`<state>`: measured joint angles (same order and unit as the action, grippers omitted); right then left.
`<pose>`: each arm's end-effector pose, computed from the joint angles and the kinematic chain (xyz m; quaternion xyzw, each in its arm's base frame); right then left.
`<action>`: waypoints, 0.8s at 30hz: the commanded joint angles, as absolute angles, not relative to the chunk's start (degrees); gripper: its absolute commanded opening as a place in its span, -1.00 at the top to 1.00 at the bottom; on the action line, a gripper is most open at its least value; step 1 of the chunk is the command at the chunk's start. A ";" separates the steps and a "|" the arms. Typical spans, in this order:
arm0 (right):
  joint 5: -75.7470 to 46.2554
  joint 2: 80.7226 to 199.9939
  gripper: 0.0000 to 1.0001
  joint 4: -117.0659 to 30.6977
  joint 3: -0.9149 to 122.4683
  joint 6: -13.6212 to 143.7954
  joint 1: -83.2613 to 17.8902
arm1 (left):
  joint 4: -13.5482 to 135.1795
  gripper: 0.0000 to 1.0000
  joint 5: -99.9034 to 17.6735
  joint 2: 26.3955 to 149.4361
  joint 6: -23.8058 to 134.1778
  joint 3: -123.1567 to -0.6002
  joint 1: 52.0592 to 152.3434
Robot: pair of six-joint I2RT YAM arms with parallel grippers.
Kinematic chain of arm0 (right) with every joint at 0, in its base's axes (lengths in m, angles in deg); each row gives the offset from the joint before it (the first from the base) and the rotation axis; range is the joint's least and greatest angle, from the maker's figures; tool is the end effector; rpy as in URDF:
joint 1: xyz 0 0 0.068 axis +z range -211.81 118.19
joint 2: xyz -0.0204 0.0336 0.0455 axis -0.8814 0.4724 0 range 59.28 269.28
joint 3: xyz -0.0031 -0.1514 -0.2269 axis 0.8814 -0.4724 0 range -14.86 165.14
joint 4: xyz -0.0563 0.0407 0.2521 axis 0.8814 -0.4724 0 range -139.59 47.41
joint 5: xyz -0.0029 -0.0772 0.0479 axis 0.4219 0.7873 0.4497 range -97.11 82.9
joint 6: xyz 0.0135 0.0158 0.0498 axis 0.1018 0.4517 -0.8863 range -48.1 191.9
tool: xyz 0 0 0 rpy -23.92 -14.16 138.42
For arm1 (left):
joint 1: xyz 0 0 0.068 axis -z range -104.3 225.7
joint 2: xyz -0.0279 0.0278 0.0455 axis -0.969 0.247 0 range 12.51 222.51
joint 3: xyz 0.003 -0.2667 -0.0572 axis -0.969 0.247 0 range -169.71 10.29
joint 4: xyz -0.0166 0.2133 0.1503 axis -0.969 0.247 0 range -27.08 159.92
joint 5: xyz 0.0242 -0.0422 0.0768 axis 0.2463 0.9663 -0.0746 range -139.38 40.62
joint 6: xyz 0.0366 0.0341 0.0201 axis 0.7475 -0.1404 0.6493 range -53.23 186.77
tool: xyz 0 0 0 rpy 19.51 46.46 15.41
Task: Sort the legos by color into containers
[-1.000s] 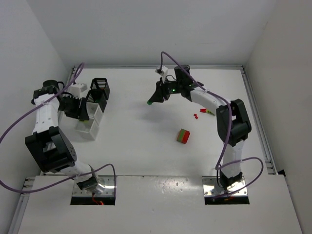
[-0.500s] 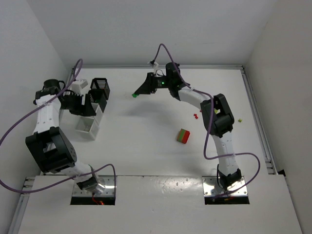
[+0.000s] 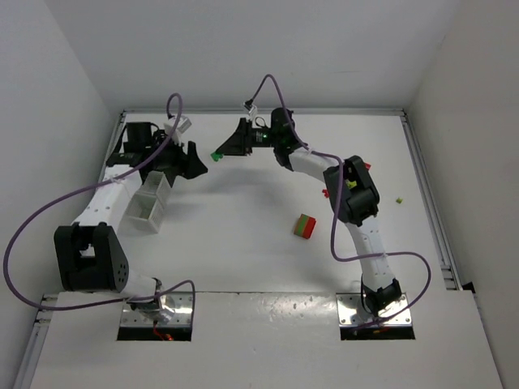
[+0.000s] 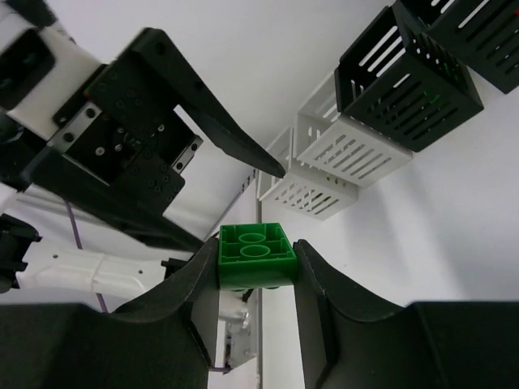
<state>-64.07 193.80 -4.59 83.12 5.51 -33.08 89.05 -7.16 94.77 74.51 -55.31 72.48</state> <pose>0.4514 0.2815 0.2063 -0.1251 0.6909 0.6891 0.1790 0.3110 -0.0065 0.2942 0.1779 0.8485 -0.2928 0.4034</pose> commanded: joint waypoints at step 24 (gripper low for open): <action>-64.41 188.30 1.00 -9.10 83.23 11.70 -29.38 | 65.64 -0.33 -16.77 96.53 71.86 -54.92 84.05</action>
<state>-61.74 190.80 -10.14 81.59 10.47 -31.84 72.04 -17.48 95.60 71.80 -51.73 82.75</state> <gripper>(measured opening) 0.363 0.672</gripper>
